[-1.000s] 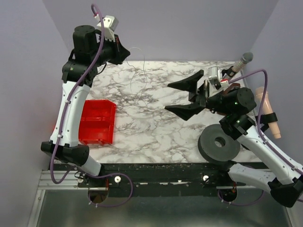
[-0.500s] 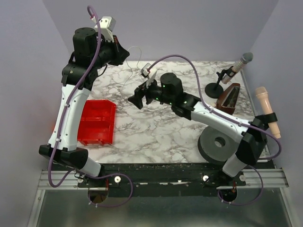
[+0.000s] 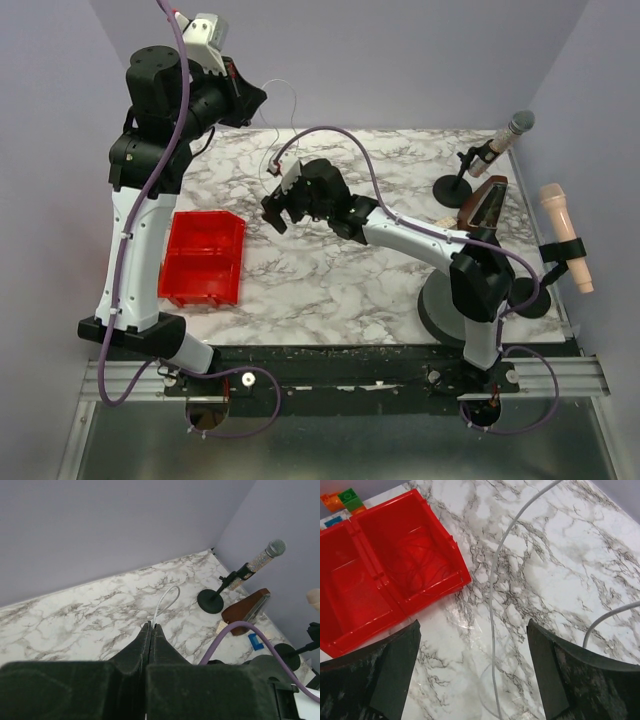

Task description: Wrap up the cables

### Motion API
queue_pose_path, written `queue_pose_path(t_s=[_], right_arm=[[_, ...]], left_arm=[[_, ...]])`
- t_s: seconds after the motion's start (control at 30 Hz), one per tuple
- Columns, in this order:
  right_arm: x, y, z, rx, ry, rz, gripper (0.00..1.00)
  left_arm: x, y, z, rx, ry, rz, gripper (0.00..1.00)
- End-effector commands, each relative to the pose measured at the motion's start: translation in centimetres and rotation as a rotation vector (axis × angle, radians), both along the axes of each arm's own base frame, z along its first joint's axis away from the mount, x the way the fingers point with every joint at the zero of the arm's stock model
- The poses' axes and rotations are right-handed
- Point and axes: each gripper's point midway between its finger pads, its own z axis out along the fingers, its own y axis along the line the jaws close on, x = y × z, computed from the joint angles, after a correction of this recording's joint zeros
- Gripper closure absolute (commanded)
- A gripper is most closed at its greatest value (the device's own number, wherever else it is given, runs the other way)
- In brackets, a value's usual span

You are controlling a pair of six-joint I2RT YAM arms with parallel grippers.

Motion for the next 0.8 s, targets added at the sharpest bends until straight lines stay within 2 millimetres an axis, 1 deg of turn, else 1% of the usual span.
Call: queue_pose_path(t_s=[0.0, 0.07, 0.1, 0.2, 0.23, 0.27, 0.3, 0.33, 0.4, 0.47, 0.5, 0.57, 0.63, 0.7, 0.73, 0.77], right_arm=[[1.3, 0.4, -1.2, -0.025, -0.005, -0.020, 0.09], [1.2, 0.7, -1.2, -0.019, -0.001, -0.011, 0.26], [1.2, 0.7, -1.2, -0.016, 0.001, -0.007, 0.37], [0.8, 0.8, -0.9, -0.006, 0.007, 0.015, 0.65], [0.5, 0.8, -0.8, -0.005, 0.011, 0.025, 0.75], [0.2, 0.6, -0.6, -0.003, 0.014, 0.030, 0.91], [-0.2, 0.4, -0.5, 0.000, 0.024, 0.035, 0.99], [-0.8, 0.1, -0.1, 0.008, 0.029, 0.050, 0.99], [-2.7, -0.6, 0.3, 0.017, 0.046, 0.103, 0.99], [-4.7, -2.0, 2.0, 0.041, 0.040, 0.145, 0.99], [-5.6, -2.7, 2.9, 0.055, 0.036, 0.164, 0.99], [-7.3, -4.2, 4.0, 0.082, 0.042, 0.198, 0.99], [-8.6, -6.0, 4.5, 0.081, 0.075, 0.220, 0.99], [-9.8, -7.2, 5.5, 0.091, 0.107, 0.262, 0.99], [-10.3, -7.8, 5.8, 0.095, 0.140, 0.281, 0.99], [-10.4, -8.4, 6.2, 0.104, 0.163, 0.289, 0.99]], left_arm=[[-1.6, 0.3, 2.1, -0.001, -0.051, -0.002, 1.00], [-1.7, 0.4, 2.5, 0.000, -0.062, -0.002, 1.00], [-1.7, 0.4, 2.6, 0.000, -0.064, 0.000, 1.00], [-1.5, 0.6, 2.8, 0.005, -0.079, 0.010, 1.00], [-1.3, 0.7, 2.8, 0.010, -0.084, 0.020, 1.00], [-1.0, 0.8, 2.6, 0.018, -0.083, 0.027, 1.00], [-0.5, 1.0, 2.4, 0.028, -0.089, 0.037, 1.00], [-0.1, 1.3, 2.0, 0.040, -0.091, 0.050, 1.00], [1.5, 2.3, 1.0, 0.083, -0.096, 0.089, 1.00], [3.6, 3.7, -0.8, 0.142, -0.089, 0.139, 1.00], [4.7, 4.3, -2.0, 0.180, -0.077, 0.159, 0.98], [6.7, 5.4, -4.6, 0.273, -0.054, 0.200, 0.68], [8.0, 5.8, -7.1, 0.338, -0.025, 0.194, 0.46], [8.3, 5.4, -8.4, 0.365, -0.028, 0.150, 0.31], [8.2, 4.9, -8.5, 0.376, -0.052, 0.112, 0.28], [7.6, 4.5, -8.4, 0.382, -0.075, 0.079, 0.27]])
